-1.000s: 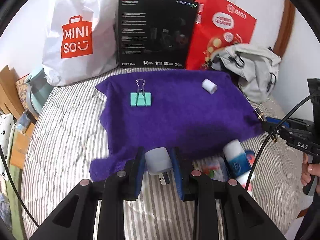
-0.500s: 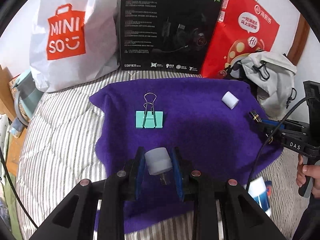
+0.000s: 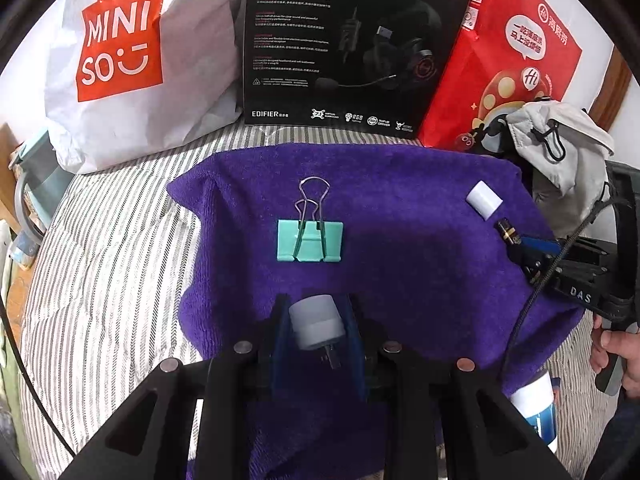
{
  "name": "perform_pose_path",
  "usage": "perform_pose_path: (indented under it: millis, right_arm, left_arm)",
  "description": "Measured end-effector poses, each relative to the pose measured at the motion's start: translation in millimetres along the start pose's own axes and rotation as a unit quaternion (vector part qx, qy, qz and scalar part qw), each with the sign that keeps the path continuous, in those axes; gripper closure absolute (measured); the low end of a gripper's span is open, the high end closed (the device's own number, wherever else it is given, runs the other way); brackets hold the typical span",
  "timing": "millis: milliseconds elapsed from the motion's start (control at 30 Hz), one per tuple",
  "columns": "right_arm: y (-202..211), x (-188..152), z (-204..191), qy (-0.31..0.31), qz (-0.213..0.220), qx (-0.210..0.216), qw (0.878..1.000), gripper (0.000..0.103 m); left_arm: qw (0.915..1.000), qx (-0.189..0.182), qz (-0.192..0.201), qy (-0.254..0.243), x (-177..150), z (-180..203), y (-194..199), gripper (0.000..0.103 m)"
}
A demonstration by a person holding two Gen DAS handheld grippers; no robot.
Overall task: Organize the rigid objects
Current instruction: 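Set the white cylinder on the towel with the left tool while the right tool sets the bottle there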
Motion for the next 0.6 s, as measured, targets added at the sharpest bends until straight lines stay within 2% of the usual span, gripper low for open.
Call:
perform_pose_path:
  millis: [33,100,233,600]
  right_arm:
    - [0.1,-1.2,-2.0,0.003,0.0,0.006,1.0,0.069]
    - [2.3,-4.5,-5.4,0.007,-0.003,0.015,1.0,0.051]
    - [9.2,-13.9,-3.9,0.009,-0.011,-0.012,1.0,0.051]
    - [65.0,-41.5,-4.4,-0.011,0.014,0.008,1.0,0.05]
  left_arm:
    - [1.0,0.001,0.0,-0.001,1.2,-0.3,-2.2,0.078]
    - [1.0,0.002,0.001,-0.004,3.1,-0.4,-6.0,0.078]
    - [0.9999,0.007,-0.008,-0.004,3.4,-2.2,-17.4,0.078]
    - [0.999,0.033,-0.015,-0.027,1.0,4.6,-20.1,0.077]
Point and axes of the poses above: each gripper's, at about its wrist camera, not at the fingertips, and y roughly against the way its jaws point, z to its right, x to its top, the point moved 7 cm from there along -y, roughly the way its jaws point, and after that the axes turned 5 degrees about -y, right-handed, at the moved point
